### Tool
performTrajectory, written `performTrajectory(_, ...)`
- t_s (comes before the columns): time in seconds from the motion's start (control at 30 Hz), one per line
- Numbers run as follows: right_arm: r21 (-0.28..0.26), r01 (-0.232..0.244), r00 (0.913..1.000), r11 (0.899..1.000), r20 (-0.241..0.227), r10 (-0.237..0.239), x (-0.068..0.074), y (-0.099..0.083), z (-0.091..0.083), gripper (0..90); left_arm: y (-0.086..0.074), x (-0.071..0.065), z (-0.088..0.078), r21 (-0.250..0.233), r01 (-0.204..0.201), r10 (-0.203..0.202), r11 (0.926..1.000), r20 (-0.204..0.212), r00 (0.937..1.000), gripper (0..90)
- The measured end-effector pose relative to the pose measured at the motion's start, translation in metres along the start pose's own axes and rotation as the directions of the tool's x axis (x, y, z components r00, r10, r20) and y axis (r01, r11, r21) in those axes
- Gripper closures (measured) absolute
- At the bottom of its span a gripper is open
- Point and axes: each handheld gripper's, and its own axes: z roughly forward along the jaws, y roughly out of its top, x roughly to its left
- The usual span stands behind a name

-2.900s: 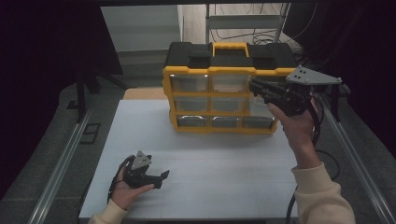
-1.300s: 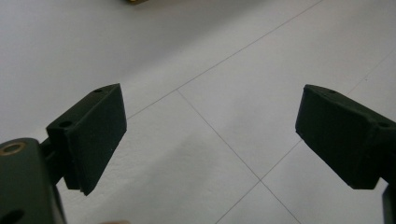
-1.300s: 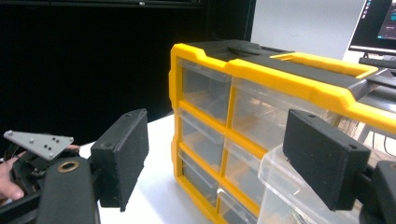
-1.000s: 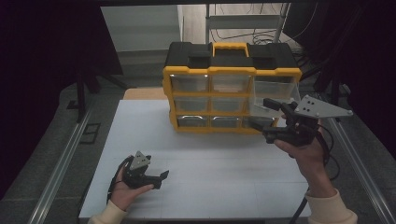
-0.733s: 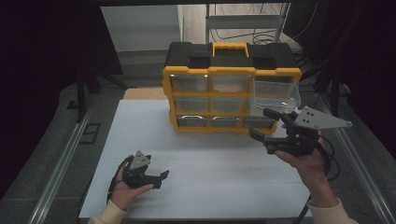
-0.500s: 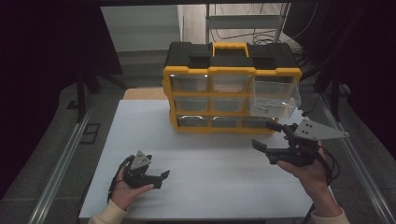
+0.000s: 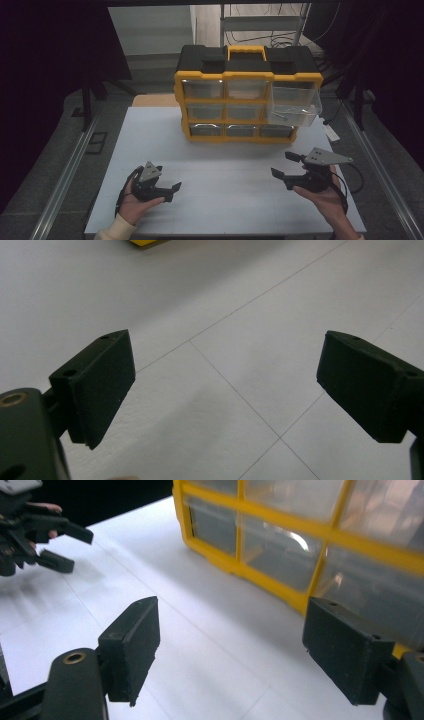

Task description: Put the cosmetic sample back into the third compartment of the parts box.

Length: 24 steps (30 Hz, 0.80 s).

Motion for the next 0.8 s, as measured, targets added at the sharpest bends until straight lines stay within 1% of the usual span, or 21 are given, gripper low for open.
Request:
performTrajectory(0.03,0.008,-0.009,1.0,1.0,0.0,0.009,-0.002,-0.007,0.002,23.4,0.0,0.0,0.0,-0.001,0.0,0.0,1.0,0.0,1.0,9.2)
performTrajectory(0.17,0.027,-0.025,0.9996,0.999,0.01,0.025,-0.006,-0.024,0.005,23.3,0.0,0.0,-0.001,0.001,-0.001,0.001,1.0,-0.002,1.0,9.2)
performTrajectory(0.23,0.033,-0.027,0.9994,0.999,0.021,0.026,-0.009,-0.03,0.006,23.2,-0.001,0.001,-0.001,0.0,0.001,-0.001,1.0,-0.002,1.0,9.2)
performTrajectory(0.3,0.035,-0.038,0.9989,0.999,0.028,0.037,-0.012,-0.036,0.007,23.3,-0.001,0.0,-0.001,0.0,0.002,-0.002,1.0,0.0,1.0,9.2)
performTrajectory(0.47,0.043,-0.056,0.9978,0.998,0.038,0.055,-0.016,-0.045,0.011,23.2,-0.001,0.0,-0.001,0.001,-0.003,0.003,1.0,0.002,1.0,9.2)
performTrajectory(0.67,0.084,-0.059,0.9974,0.995,0.045,0.056,-0.019,-0.056,0.021,22.5,-0.002,0.0,-0.001,-0.003,-0.001,0.001,1.0,0.003,1.0,9.3)
performTrajectory(0.73,0.089,-0.06,0.9972,0.994,0.051,0.055,-0.02,-0.056,0.021,22.5,-0.001,0.001,-0.001,-0.003,-0.001,0.001,1.0,0.002,1.0,9.3)
performTrajectory(0.8,0.083,-0.066,0.997,0.994,0.044,0.063,-0.021,-0.057,0.021,22.5,-0.001,0.001,-0.001,-0.004,0.0,0.0,1.0,0.002,1.0,9.2)
